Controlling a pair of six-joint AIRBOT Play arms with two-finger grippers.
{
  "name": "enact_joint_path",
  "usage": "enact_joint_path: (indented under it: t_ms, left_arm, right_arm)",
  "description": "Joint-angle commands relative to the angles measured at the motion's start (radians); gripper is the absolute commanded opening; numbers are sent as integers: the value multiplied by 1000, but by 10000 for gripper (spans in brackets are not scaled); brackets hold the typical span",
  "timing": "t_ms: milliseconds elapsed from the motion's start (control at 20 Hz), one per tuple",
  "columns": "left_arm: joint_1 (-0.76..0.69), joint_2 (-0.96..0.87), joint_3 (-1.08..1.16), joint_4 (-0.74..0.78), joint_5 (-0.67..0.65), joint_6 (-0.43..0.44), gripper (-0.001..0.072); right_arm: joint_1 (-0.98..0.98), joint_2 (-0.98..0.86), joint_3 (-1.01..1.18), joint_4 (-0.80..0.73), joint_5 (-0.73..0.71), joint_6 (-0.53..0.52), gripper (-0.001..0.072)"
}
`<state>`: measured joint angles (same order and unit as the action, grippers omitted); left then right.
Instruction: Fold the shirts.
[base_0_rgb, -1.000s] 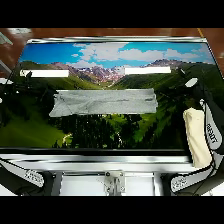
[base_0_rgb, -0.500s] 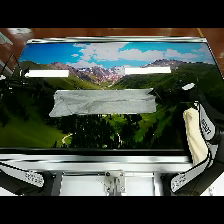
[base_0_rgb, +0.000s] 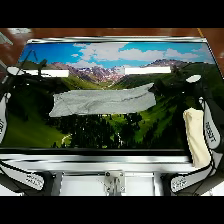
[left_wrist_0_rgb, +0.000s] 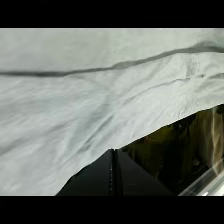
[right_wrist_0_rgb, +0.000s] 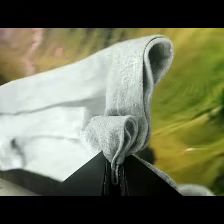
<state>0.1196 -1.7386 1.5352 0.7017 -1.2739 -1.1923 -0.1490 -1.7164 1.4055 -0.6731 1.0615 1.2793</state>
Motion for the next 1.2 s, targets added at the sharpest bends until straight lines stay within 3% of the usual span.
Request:
enact_joint_path:
  t_ms: [0,150,400,750,950,1150]
  left_arm:
    - [-192,-7,-18,9,190,1,32]
    - [-341,-47,-31,8,281,-60,32]
    - [-531,-109,-30,-22,327,-78,32]
    - [-722,-236,-21,-357,509,-59,33]
    - [-655,-200,-18,-360,505,-13,30]
    - [-410,25,-18,-35,447,-65,29]
  right_arm:
    - [7,161,9,0,120,46,59]
    - [23,298,9,-49,185,127,59]
    - [40,481,9,-66,239,219,59]
    - [40,597,9,-69,249,299,59]
    - [40,595,9,-106,216,306,59]
    - [128,546,9,-114,106,313,59]
